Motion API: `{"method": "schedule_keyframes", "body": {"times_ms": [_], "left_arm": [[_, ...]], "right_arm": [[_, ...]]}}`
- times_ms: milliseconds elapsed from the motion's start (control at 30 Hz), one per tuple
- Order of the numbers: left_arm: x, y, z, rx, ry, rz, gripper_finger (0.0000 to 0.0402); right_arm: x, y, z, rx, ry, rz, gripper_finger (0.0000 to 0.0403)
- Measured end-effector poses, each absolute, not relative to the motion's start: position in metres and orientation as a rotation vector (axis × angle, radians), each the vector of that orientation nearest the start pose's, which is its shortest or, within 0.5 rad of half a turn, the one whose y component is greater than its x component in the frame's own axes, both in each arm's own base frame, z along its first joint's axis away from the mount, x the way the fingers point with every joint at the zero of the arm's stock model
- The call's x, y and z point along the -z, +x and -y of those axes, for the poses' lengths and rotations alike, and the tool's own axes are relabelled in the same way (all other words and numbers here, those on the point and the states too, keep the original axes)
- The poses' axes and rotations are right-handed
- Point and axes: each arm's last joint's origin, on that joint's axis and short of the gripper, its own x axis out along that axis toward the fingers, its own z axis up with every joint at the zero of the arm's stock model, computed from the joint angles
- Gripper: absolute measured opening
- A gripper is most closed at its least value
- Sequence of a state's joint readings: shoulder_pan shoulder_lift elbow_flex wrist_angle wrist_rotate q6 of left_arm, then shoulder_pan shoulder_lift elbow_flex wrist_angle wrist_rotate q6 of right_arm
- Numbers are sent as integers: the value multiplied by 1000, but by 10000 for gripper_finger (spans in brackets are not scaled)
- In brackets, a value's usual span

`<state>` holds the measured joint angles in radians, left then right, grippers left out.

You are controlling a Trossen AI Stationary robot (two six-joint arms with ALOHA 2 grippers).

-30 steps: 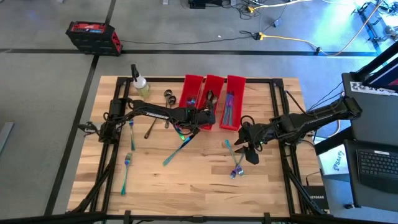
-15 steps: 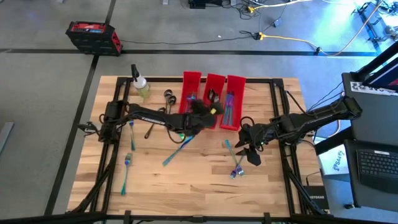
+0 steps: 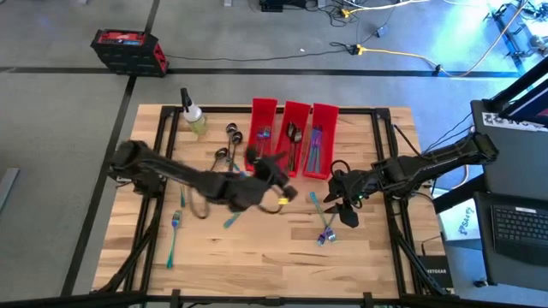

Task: Sort silverware
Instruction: Put the blue fork into the left red silverware bin

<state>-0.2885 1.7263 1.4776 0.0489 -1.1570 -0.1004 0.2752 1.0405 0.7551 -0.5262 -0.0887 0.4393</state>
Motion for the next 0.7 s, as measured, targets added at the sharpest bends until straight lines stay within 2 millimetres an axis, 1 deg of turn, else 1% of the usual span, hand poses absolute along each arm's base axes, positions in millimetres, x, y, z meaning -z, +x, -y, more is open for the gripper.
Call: {"method": "schedule_keyframes", "body": {"times_ms": [67, 200, 267, 333, 400, 500, 700], "left_arm": [[-362, 360, 93, -901, 66, -129, 116], [-394, 308, 103, -827, 99, -170, 116], [-402, 284, 105, -800, 55, -172, 116], [-407, 266, 103, -789, 28, -183, 116], [-409, 252, 100, -787, 48, -209, 116], [-410, 239, 95, -781, 115, -261, 116], [-400, 230, 90, -763, 253, -389, 116]], "right_arm": [[-250, 197, -58, -159, 334, -870, 163], [-250, 197, -58, -159, 335, -870, 163], [-250, 197, -58, -159, 335, -869, 163], [-250, 197, -58, -158, 334, -869, 163], [-250, 197, -58, -158, 334, -870, 163], [-250, 197, -58, -159, 334, -868, 163], [-250, 197, -58, -158, 334, -869, 163]]}}
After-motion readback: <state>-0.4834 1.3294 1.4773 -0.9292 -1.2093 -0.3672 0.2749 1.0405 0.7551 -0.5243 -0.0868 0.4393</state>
